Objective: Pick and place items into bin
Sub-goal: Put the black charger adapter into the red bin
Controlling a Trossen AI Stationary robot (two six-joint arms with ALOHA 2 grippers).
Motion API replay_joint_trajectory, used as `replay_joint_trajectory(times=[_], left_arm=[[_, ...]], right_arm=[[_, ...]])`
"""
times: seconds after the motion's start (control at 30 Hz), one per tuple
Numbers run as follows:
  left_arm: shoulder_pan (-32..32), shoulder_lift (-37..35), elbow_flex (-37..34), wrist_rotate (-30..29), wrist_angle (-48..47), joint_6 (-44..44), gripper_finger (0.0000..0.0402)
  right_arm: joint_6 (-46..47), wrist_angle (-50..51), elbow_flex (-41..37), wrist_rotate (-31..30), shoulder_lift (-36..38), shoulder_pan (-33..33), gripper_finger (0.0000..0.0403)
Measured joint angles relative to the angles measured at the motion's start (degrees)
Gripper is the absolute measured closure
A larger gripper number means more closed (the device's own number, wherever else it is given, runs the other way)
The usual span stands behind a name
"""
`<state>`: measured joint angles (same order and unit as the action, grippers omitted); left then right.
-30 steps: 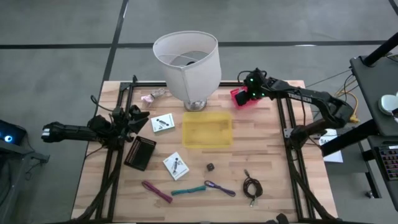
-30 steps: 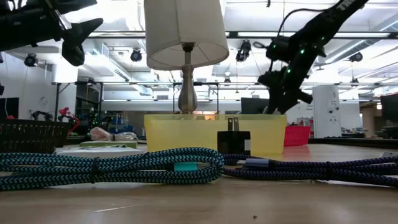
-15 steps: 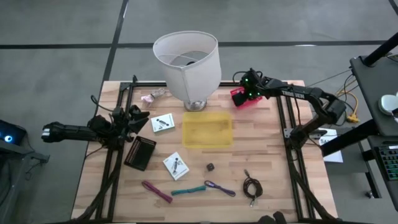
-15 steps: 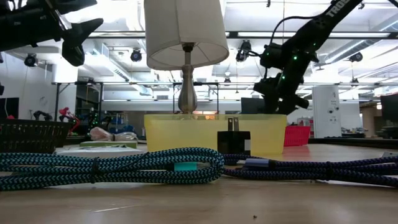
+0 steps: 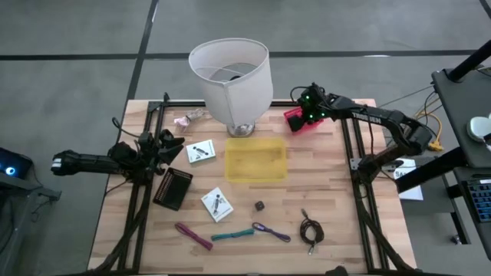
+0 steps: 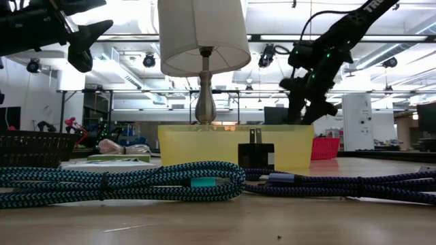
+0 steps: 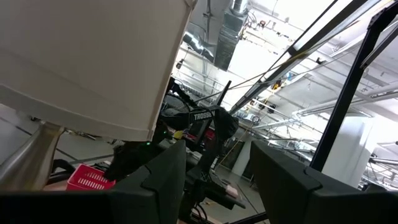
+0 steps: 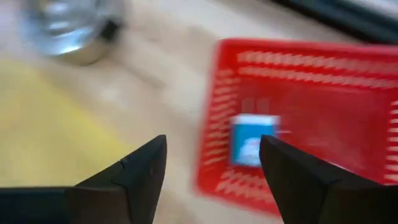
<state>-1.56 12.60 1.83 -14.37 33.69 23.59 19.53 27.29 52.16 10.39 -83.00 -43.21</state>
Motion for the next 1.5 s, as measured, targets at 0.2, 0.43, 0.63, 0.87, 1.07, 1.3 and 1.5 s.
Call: replay_joint_trajectory(times=[0.2,0.43,0.63,0.87,1.07,1.3,1.5], left_arm=[[0.0,0.0,0.0,0.0,-0.1,0.0,0.0237],[0.0,0.0,0.0,0.0,-0.2,0.0,0.0237],[0.0,0.0,0.0,0.0,-0.2,0.0,0.0237],[0.0,0.1,0.0,0.0,-0.2,0.0,0.0237],[0.0,0.1,0.0,0.0,-0.2,0.0,0.0237],[0.0,0.1,-0.1,0.0,-0.1,0.0,0.0237],[0.0,0.1,-0.1,0.0,-0.2,0.0,0.0237]], right_arm=[[0.0,0.0,0.0,12.1,5.7,4.5,0.0175],[-0.6,-1.3,0.0,12.2,14.1,17.3,0.0175],[-7.6,-2.8,0.0,11.3,17.0,31.3,0.0175],[-13.9,-5.6,-0.1,6.1,14.0,45.0,0.0176],[-19.4,-13.8,-0.1,6.1,6.6,51.0,0.0171],[-19.7,-16.0,0.3,6.0,-3.5,51.2,0.0142],[-19.3,-16.1,3.3,6.2,-11.3,52.0,0.0122]])
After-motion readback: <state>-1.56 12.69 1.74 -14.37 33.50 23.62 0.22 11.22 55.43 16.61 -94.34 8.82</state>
